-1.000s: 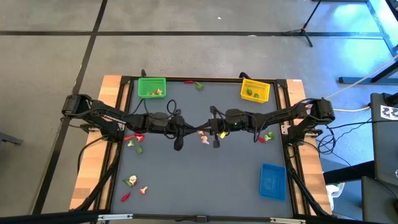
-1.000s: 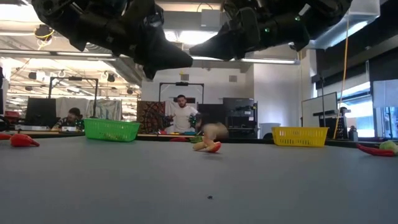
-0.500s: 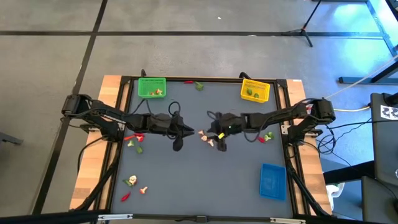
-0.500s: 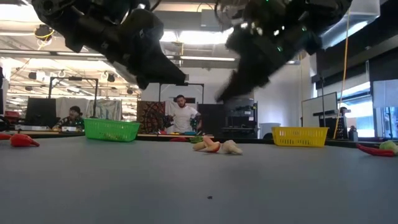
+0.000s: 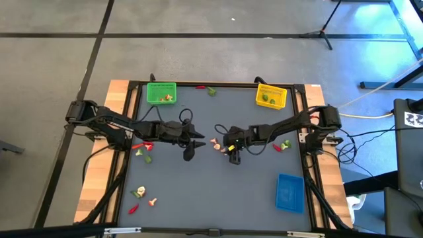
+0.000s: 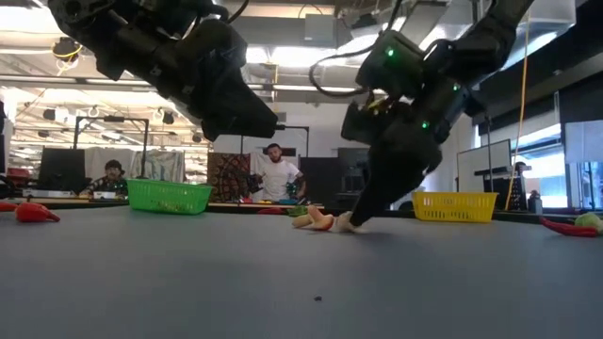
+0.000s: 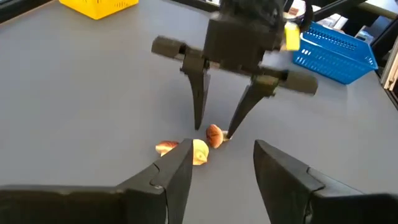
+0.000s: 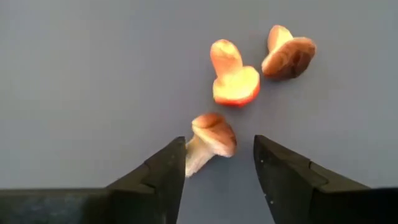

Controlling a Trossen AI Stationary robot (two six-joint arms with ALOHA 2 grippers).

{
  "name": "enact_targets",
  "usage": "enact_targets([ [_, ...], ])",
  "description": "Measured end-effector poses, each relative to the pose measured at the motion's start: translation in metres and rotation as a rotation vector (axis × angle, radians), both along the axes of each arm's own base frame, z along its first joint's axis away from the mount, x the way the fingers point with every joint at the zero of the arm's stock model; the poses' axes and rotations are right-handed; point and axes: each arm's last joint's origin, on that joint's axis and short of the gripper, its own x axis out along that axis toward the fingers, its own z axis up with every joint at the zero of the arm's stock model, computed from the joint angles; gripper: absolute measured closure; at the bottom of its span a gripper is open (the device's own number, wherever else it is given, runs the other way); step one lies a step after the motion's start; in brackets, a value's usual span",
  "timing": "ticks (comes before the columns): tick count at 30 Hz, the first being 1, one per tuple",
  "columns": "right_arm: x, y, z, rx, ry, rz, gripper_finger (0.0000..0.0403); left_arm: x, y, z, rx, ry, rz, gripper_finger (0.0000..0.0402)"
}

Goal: Sort produce into baskets
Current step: Put the brown mushroom into the green bin

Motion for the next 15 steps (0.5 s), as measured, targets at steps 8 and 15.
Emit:
enact_targets([
  [8,0.002,-0.0012,-0.0069,-0.031,0.013,-0.016,0.0313,0.0001,0.0,0.0001,0.02,0.001,-0.01,0.0247],
  [15,0.0015,-0.0008,-0.0073,-0.055,0.017,0.015,0.0395,0.0001,0.0001,0.0001,0.021,0.001,-0.007,0.0254],
])
